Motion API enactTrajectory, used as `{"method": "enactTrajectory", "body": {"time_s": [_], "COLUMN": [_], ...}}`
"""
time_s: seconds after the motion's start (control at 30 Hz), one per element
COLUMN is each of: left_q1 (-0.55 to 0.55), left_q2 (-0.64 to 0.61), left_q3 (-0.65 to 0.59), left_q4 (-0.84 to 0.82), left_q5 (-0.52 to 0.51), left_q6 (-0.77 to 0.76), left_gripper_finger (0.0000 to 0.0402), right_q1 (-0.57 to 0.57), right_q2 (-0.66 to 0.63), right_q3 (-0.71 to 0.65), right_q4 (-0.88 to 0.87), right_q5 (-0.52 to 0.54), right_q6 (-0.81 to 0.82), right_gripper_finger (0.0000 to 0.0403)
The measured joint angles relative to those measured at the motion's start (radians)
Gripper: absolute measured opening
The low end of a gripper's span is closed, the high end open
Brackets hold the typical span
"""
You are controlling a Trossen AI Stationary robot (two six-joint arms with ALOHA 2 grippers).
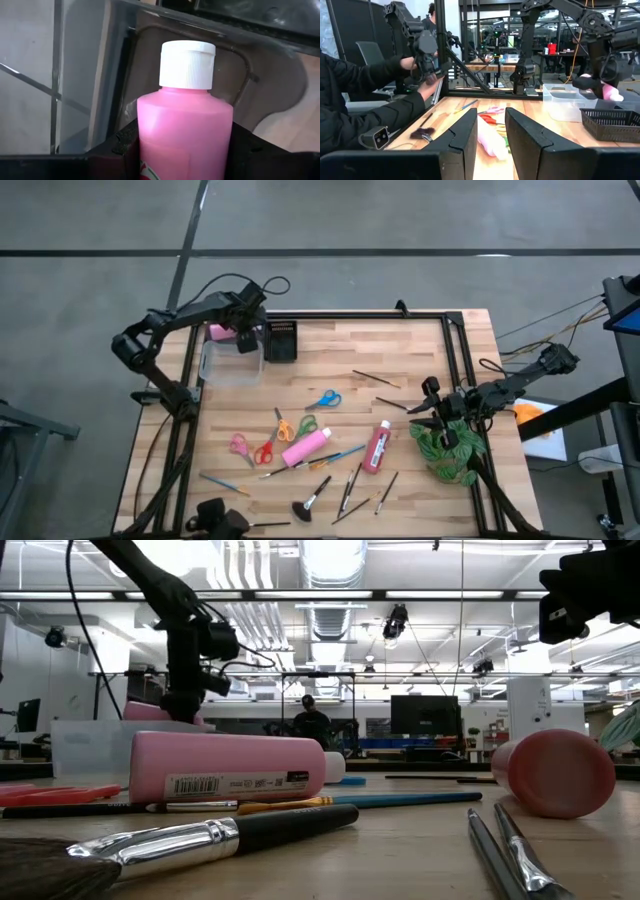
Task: Pick & Place Paint Supplies
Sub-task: Put the pink bottle into the left black bin
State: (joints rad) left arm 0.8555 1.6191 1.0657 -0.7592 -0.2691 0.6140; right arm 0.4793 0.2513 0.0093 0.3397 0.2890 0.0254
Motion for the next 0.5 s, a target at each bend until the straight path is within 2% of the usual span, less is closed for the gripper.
{"method": "enactTrajectory", "body": {"time_s": [0.27,0.5], "left_q1": [0.000,0.006], "left_q2": [0.024,0.023], "left_q3": [0.000,0.000], "left_q4": [0.030,0.035], "left_q5": [0.025,0.037], "left_q6": [-0.002,-0.008], "left_gripper_finger": [0.0187,0.0238], "right_q1": [0.000,0.000], "right_q2": [0.000,0.000], "right_q3": [0.000,0.000], "right_q4": [0.000,0.000], "right_q5": [0.000,0.000], "right_q6": [0.000,0.000], "right_gripper_finger": [0.0097,0.0097]}}
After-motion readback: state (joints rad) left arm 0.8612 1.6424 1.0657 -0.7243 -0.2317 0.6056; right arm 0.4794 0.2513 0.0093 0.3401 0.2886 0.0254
